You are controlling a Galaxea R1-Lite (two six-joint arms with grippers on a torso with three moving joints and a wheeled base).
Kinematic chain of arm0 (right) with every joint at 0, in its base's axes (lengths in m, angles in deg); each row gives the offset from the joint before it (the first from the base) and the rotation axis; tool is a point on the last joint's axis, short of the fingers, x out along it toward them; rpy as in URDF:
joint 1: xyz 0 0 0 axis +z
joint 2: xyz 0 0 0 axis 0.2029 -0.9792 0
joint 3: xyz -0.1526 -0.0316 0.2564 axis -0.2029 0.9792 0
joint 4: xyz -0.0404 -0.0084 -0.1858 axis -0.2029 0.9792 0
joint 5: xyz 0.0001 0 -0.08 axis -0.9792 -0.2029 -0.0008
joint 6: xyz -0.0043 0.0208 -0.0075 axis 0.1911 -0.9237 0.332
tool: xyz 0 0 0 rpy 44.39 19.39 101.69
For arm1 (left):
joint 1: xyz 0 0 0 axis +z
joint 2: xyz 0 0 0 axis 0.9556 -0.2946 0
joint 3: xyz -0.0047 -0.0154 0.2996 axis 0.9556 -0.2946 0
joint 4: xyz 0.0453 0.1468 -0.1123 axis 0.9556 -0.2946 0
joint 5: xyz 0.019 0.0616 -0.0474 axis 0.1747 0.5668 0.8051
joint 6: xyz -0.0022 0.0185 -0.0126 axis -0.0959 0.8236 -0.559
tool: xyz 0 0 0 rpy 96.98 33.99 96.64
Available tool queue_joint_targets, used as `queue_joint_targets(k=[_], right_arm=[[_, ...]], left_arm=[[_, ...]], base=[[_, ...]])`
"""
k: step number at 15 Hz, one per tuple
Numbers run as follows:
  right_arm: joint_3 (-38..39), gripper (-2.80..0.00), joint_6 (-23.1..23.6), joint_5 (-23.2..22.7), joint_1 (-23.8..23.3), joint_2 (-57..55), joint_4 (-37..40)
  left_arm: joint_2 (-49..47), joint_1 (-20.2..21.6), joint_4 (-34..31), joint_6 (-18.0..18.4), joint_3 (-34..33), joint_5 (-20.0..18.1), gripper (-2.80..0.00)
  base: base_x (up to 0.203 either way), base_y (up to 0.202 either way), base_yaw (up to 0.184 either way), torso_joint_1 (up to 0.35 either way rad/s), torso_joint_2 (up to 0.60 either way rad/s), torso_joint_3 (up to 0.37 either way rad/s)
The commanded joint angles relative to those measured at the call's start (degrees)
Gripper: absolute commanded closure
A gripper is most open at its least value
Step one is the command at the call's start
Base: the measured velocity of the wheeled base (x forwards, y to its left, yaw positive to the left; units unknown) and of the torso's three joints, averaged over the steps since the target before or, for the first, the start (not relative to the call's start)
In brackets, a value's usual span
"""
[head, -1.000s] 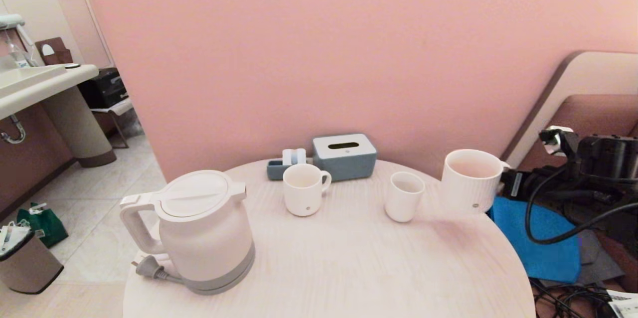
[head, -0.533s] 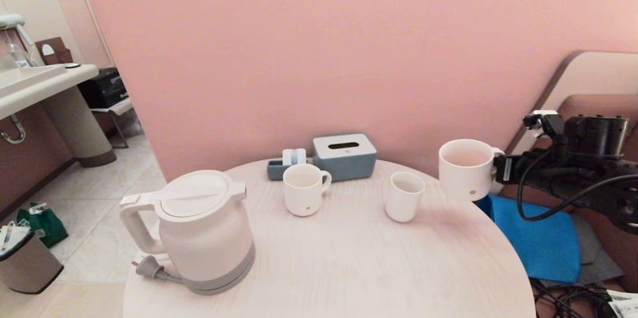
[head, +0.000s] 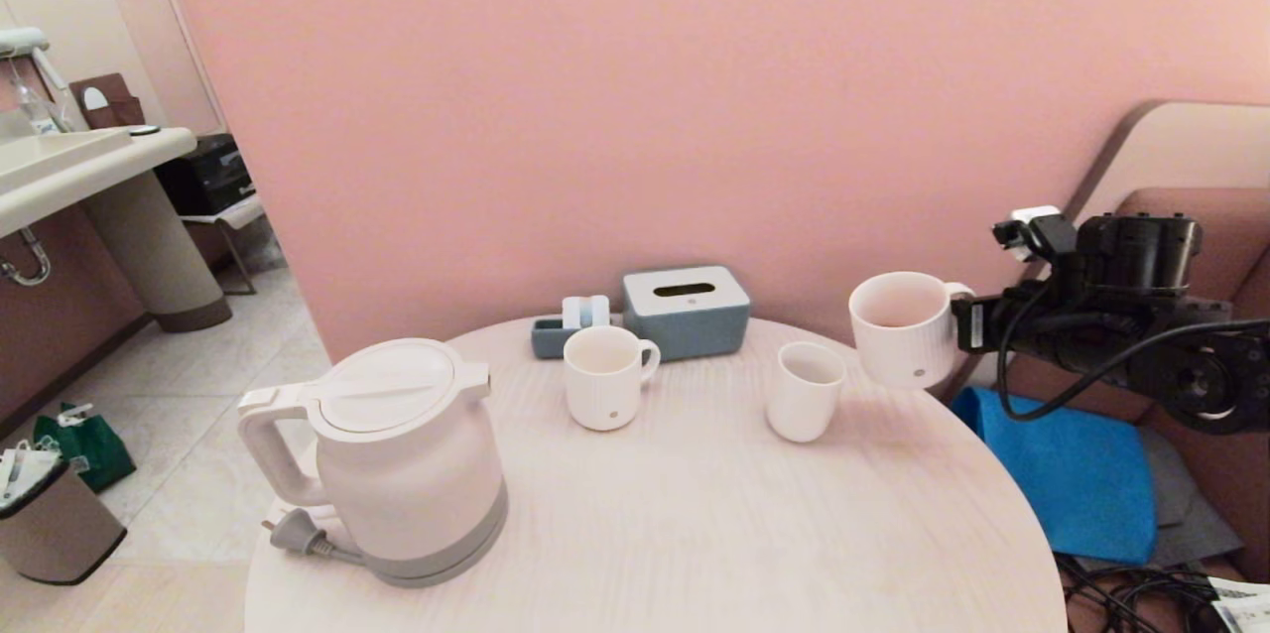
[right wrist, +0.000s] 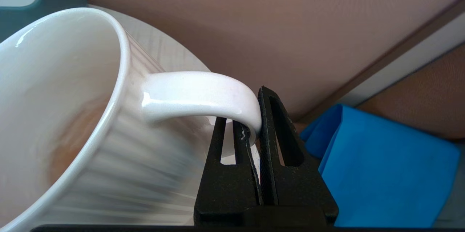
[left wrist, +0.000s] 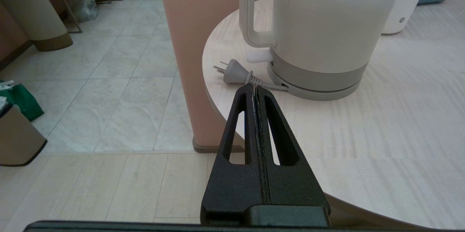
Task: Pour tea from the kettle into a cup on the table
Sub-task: Pour water into another cup
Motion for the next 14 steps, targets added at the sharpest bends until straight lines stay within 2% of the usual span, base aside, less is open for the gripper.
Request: queue_joint_targets(k=[1,14], right_arm=[[-0.6,0.0,0.2,0.6,1.1,-0.7,-0.2],[-5.8,0.0,11.6,3.1,2.3,-3.3,-0.1]], left_arm=[[-0.1,0.0,0.0,0.0,0.0,0.0,0.0],[-0.1,0.0,0.0,0.0,0.0,0.0,0.0]], base=[[0.0,0.0,0.0,0.0,0.0,0.0],[0.0,0.0,0.0,0.0,0.0,0.0]])
